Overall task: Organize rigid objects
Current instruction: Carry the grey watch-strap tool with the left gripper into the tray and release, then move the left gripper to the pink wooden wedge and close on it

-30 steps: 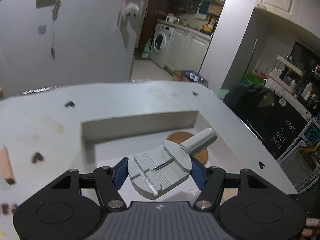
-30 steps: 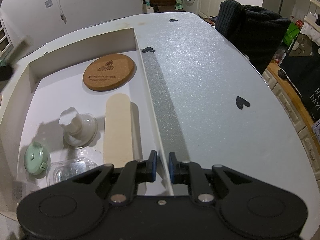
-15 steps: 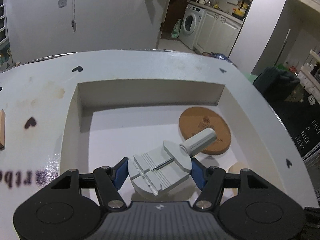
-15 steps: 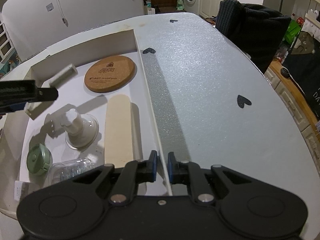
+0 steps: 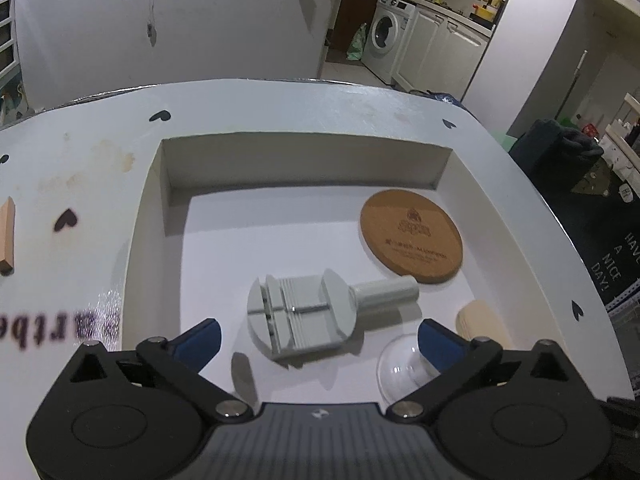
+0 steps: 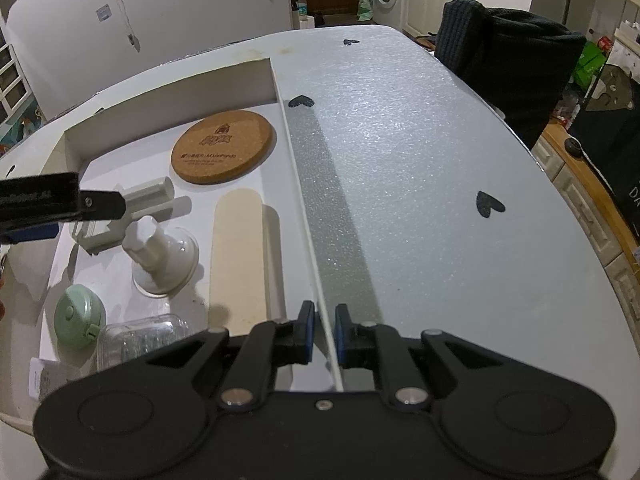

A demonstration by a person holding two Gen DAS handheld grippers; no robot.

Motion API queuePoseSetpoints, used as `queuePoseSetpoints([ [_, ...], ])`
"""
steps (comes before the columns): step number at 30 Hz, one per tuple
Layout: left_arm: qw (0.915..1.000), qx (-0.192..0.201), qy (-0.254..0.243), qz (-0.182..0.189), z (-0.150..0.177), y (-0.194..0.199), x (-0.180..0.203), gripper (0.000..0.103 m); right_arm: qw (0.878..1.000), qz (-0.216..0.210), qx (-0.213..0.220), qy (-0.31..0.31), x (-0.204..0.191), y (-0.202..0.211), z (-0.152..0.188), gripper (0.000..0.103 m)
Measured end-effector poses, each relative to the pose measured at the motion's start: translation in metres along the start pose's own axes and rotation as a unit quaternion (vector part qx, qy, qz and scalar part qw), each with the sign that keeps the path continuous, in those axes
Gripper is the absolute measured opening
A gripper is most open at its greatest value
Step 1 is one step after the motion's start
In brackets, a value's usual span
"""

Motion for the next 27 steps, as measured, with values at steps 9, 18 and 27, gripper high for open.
queuePoseSetpoints([
  [9, 0.9998, 0.012, -0.006, 0.015, 0.007, 0.019, -0.001, 0.103, 1.0, -0.001, 0.001, 0.002, 0.0, 0.0, 0.0, 0.011],
  [18, 0.9976, 0.044, -0.043, 0.029, 0.008, 0.044, 0.001, 0.103, 1.0, -0.001, 0.002, 0.003, 0.0, 0.0, 0.0, 0.011],
  [27, 0.9931, 0.084, -0.076, 0.031, 0.009, 0.073, -0.003, 0.103, 1.0, 0.001, 0.002, 0.004, -0.001, 0.001, 0.0, 0.011],
])
Point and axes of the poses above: each gripper's, at about its wrist camera, not at the fingertips, and y roughly against the way its jaws point, x to its right, z to its underside, the point moved 2 cm from there along -y, roughly the way its jaws point, and after that the axes turned 9 degrees about -y, right-handed, at the moved point
